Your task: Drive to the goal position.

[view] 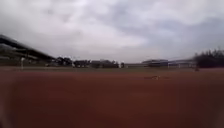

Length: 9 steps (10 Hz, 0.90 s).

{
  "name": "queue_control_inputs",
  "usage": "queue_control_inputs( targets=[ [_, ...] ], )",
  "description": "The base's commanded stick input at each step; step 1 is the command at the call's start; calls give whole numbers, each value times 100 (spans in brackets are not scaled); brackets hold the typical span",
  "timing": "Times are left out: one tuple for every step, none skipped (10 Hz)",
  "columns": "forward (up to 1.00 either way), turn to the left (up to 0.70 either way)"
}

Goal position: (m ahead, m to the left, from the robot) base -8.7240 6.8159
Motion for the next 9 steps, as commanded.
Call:
queue_control_inputs(
  targets=[
    [70, 0],
    [70, 0],
    [70, 0],
    [70, 0],
    [70, 0],
    [70, 0],
    [70, 0],
    [70, 0],
    [70, 0]
  ],
)
